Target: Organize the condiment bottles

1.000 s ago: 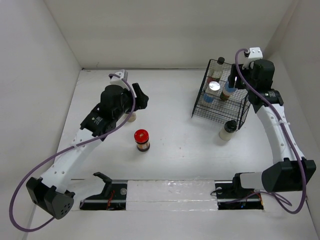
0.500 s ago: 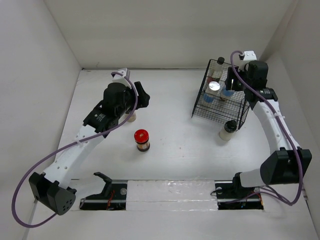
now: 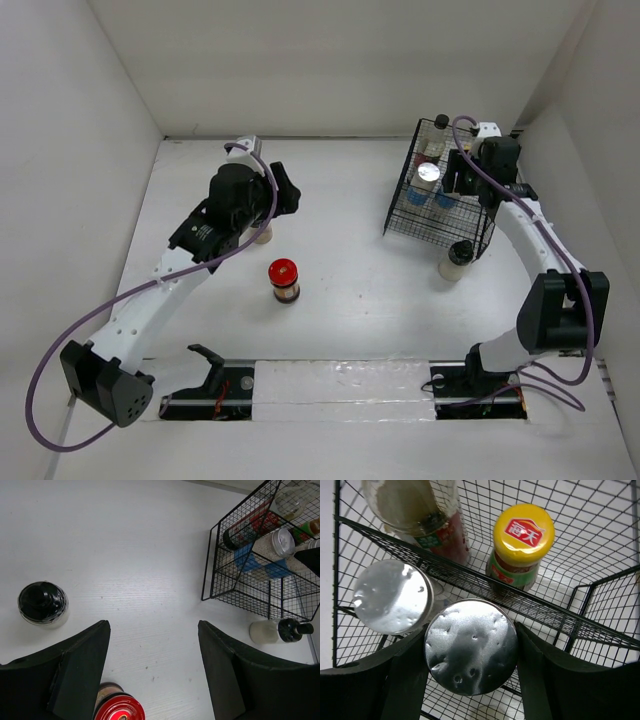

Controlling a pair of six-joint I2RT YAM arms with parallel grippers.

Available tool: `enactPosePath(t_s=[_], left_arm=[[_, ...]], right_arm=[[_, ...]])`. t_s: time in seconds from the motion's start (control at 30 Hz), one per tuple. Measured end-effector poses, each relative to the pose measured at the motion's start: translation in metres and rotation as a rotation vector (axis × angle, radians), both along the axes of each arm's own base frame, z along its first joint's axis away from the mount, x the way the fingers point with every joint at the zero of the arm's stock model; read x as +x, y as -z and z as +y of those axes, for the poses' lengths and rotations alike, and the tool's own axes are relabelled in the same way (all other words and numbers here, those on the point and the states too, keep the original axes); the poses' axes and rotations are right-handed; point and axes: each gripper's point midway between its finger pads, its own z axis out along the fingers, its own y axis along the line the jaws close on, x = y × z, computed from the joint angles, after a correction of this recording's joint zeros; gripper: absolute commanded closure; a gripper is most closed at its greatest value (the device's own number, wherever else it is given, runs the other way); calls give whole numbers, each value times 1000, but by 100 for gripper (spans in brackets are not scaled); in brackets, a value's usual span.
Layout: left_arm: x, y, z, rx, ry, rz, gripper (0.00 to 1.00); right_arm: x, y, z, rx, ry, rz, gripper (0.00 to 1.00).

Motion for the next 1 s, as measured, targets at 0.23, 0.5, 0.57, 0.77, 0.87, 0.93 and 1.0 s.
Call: enactPosePath(t_s=[0.23,0.5,0.57,0.77,0.87,0.93,1.0], left_arm=[[2,4,-1,6,0,10,33],[2,4,-2,3,3,10,33],[2,3,-2,2,3,10,33],[2,0,-2,-2,1,5,54],[4,-9,0,-3,-13,-12,63],[6,-18,5,1,-40,-26,63],[7,-28,12,2,-82,-36,56]], right_arm=[[-4,20,-13,11,44,47,26],[-1,1,-7,39,23,38,13],[2,-17,-6,42,18,8,13],[-22,-74,6,29,-22,-102,98],[-47,-105,55,38,-177,-189,100],[-69,-115,105,45,-340,-219,78],[-98,-113,167,56,-540,-223,39]])
